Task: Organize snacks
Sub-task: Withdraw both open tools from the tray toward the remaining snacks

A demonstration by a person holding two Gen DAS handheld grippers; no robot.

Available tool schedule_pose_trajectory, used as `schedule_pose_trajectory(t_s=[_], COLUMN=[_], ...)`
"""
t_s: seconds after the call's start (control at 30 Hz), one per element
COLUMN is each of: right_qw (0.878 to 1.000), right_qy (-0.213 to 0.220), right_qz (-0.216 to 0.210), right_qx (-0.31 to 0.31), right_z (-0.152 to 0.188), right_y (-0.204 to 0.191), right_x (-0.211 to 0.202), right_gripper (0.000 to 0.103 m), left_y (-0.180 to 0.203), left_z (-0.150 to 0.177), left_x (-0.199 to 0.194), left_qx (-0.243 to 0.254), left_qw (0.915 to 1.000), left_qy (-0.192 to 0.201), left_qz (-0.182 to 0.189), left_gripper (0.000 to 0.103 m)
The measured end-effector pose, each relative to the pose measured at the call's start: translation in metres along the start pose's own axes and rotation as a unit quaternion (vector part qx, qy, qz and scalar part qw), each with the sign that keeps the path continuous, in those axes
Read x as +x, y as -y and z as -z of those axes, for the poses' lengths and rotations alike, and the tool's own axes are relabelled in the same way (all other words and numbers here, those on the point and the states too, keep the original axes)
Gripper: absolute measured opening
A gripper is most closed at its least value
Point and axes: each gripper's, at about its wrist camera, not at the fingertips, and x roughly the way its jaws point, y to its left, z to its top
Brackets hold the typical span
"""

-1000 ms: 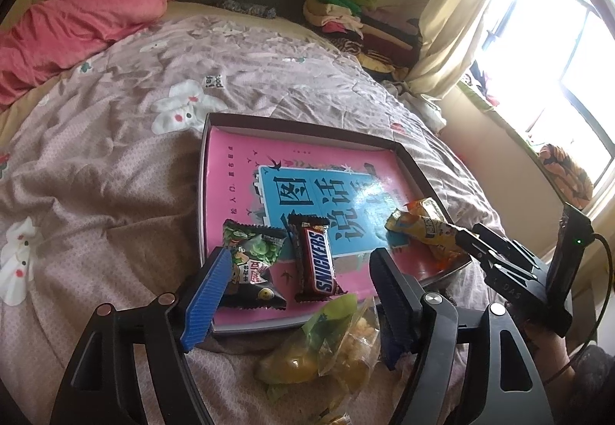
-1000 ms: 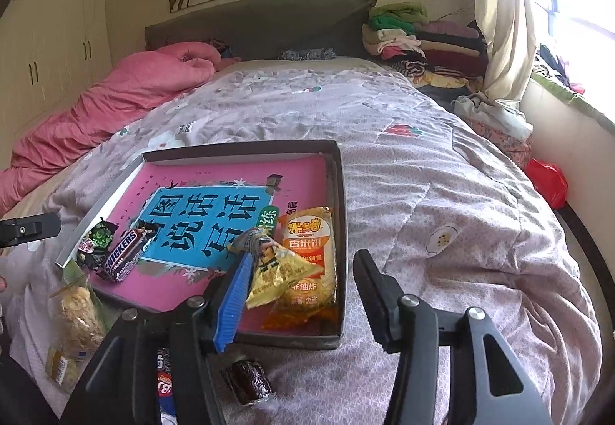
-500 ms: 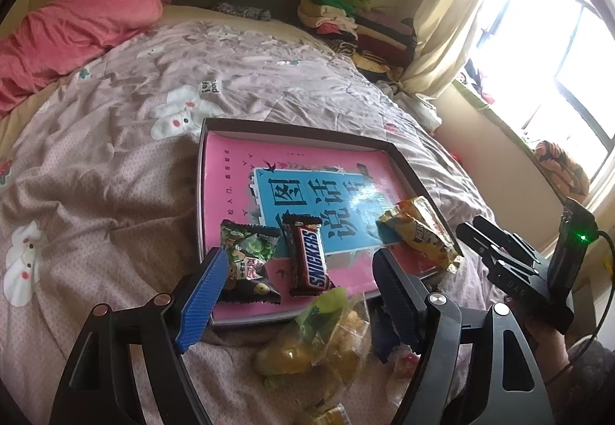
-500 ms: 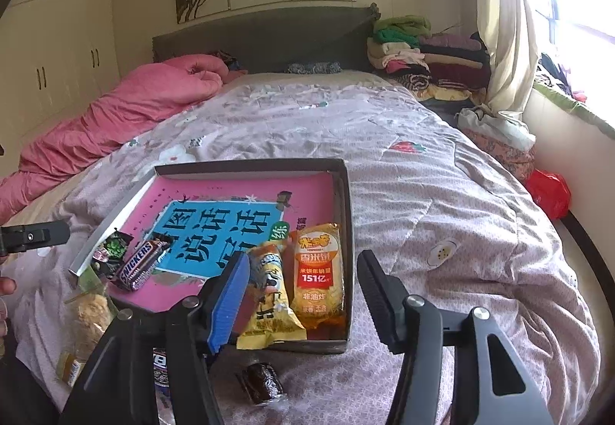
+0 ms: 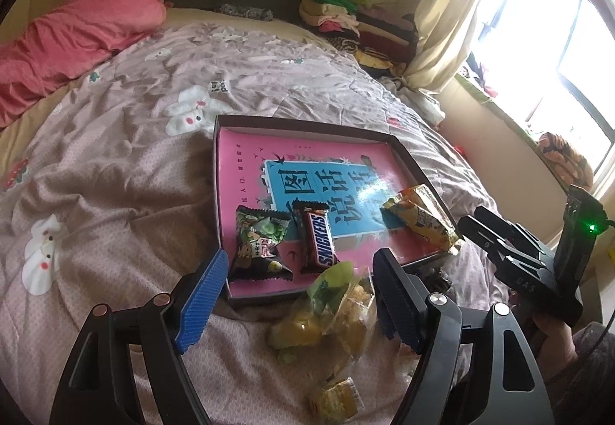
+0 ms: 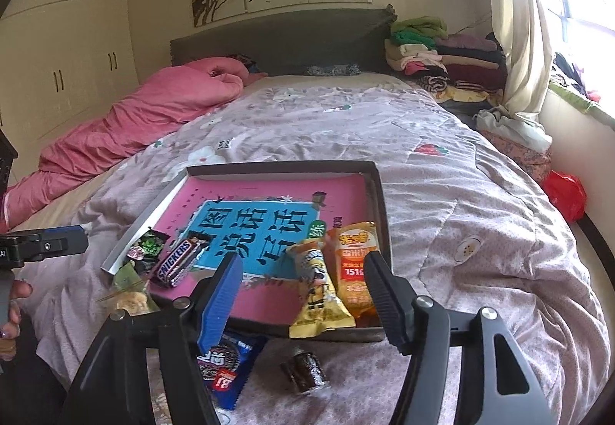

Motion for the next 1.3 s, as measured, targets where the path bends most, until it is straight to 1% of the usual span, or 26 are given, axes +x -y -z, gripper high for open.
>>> schedule_pose_trajectory(t_s=[0.1, 0.2, 0.27, 0.4, 0.73, 1.0, 1.13, 1.3], right_qw=[1.000, 1.000, 1.000, 0.999, 0.998, 0.996, 0.995, 0.993], right_qy=[0.000, -0.001, -0.005, -0.016, -0.028, -0.047, -0.060, -0.080], right_qz=[-0.004, -0.010, -0.017, -0.036, -0.048, -0.057, -0.062, -0.069], right_qx=[0.002, 0.006, 0.012, 0.029, 0.028, 0.042, 0.045, 0.050], right_z=[0.001, 0.003, 0.005, 0.011, 0.020, 0.026, 0.033, 0.041], right_y=[-0.003, -0.005, -0.007, -0.012, -0.026, -0.029, -0.033, -0.039], right_x=[-0.003, -0.007, -0.010, -0.015, -0.024, -0.026, -0.028, -0.029], right_gripper=[0.065, 0.065, 0.065, 0.072, 0.073, 0.074, 0.075, 0.075], left_y=[0.002, 0.005, 0.006, 0.008, 0.013, 0.018, 0.021, 0.023], left_z=[0.002, 0.003, 0.005, 0.010, 0.018, 0.027, 0.033, 0.040], left_x=[-0.006, -0.009, -0.010, -0.009, -0.016, -0.018, -0.016, -0.015], left_qx=[0.001, 0.006, 0.007, 0.009, 0.015, 0.023, 0.026, 0.027], left_qw=[1.0000, 0.9999, 0.9999, 1.0000, 0.9999, 0.9996, 0.9993, 0.9988], left_qy=[0.009, 0.010, 0.008, -0.002, -0.003, -0.015, -0.028, -0.041], left_qz=[-0.001, -0.005, -0.003, -0.002, -0.003, -0.001, 0.001, -0.006], left_gripper=[0.079, 0.079, 0.079, 0.079, 0.079, 0.079, 0.079, 0.079])
